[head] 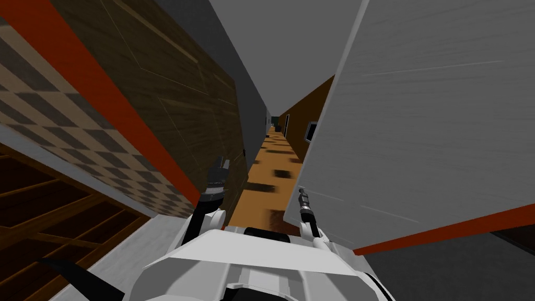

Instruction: Push the door open

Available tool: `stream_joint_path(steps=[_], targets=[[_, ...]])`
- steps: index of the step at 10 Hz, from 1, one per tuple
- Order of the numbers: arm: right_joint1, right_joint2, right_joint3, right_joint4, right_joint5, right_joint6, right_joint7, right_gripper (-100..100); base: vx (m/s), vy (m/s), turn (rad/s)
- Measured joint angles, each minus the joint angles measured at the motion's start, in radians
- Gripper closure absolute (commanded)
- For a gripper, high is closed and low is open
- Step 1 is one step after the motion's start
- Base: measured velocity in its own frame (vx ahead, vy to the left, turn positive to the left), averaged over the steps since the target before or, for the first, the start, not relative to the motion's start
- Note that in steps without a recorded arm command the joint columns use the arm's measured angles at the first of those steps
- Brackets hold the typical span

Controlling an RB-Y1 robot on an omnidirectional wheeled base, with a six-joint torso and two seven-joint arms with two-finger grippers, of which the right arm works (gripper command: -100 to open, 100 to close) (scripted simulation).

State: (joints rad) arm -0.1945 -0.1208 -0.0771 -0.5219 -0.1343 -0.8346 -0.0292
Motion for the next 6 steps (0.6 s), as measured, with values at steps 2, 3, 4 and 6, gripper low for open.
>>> stream_joint_path(steps=[2, 3, 4, 6], targets=[[0.017, 0.001, -0.014, -0.032, -0.007, 0.012, 0.009, 100, 0.194, 0.042, -0.064], [0.002, -0.001, -0.026, -0.006, -0.014, 0.004, 0.014, 100, 0.21, 0.037, -0.037], [-0.01, -0.007, -0.037, 0.025, -0.02, -0.015, 0.013, 100, 0.126, 0.027, -0.013], [0.009, -0.011, -0.054, -0.015, -0.028, 0.001, 0.019, 100, 0.184, 0.065, -0.078]])
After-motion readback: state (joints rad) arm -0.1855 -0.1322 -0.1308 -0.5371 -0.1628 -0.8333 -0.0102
